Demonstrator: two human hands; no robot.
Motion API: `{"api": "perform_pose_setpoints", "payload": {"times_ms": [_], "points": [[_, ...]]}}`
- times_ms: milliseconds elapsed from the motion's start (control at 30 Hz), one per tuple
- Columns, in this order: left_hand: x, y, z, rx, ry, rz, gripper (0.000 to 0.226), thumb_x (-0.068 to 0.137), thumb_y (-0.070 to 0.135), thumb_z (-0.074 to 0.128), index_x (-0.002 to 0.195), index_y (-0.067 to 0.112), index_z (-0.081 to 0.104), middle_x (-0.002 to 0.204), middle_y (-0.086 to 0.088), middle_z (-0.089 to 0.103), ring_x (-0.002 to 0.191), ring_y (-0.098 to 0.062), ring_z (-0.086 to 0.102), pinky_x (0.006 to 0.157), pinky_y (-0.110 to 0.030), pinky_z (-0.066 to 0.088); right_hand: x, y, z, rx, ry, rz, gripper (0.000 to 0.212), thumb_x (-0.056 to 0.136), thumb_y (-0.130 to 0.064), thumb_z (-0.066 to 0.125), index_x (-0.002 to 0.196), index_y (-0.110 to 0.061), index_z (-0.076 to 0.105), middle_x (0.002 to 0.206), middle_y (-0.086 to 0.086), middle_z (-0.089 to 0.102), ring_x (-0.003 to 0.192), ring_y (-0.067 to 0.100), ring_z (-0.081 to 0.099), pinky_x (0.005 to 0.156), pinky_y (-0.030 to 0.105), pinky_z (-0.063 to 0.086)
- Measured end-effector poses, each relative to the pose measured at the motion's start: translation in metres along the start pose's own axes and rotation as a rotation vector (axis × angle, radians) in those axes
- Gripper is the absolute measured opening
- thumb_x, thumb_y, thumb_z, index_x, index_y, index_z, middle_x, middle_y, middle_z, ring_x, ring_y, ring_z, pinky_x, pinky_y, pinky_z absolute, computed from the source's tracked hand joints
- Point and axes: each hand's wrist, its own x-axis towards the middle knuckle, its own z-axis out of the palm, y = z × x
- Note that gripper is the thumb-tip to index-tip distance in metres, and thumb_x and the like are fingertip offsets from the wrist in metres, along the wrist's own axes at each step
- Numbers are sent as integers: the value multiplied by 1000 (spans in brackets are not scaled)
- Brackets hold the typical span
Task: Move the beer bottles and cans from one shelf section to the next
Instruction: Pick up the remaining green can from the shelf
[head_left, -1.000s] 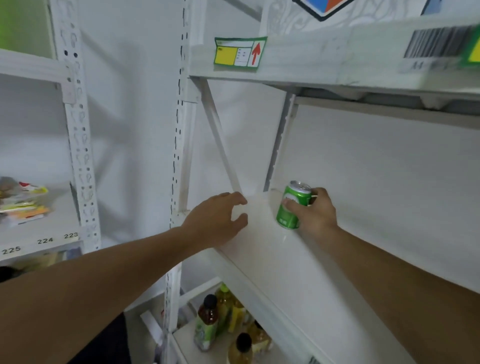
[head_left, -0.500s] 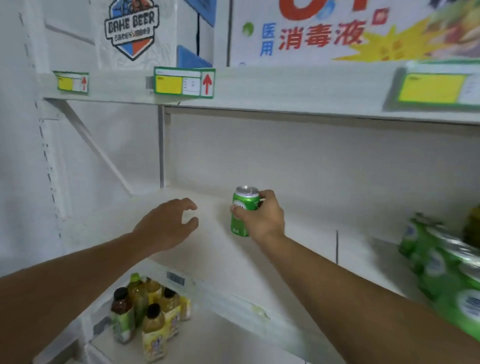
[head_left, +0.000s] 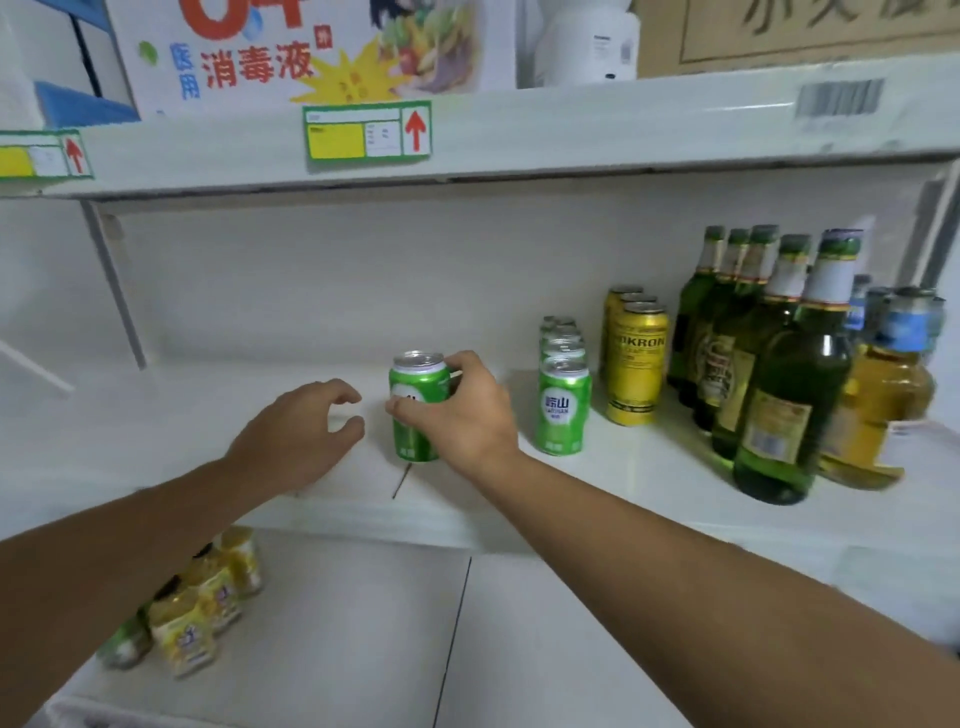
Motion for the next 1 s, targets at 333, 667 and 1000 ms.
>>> {"api": "perform_pose_setpoints", "payload": {"times_ms": [333,667,1000], "points": [[-8,64,16,-185,-68,136,38,101,48,61,136,35,64,144,14,64,133,-16,59,107,-43,50,-52,19,-93,-161,225,88,78,72,-55,90,138,-30,57,113,-10,71,104,18,70,92,43,61],[-22,83,17,-231,-58,157,38,101,46,62,137,33,64,145,12,64,132,-17,61,109,-43,51,-65,52,-118,-164,344,151,73,69,-52,94,129,-30,58,109,-8,72,99,19,72,90,49,63],[-33,88,22,-166,-100,152,36,100,47,61,135,36,64,141,15,64,130,-13,61,107,-38,50,-49,61,-111,-62,247,159,69,75,-40,98,128,-28,55,106,-10,66,103,18,69,98,48,61]]}}
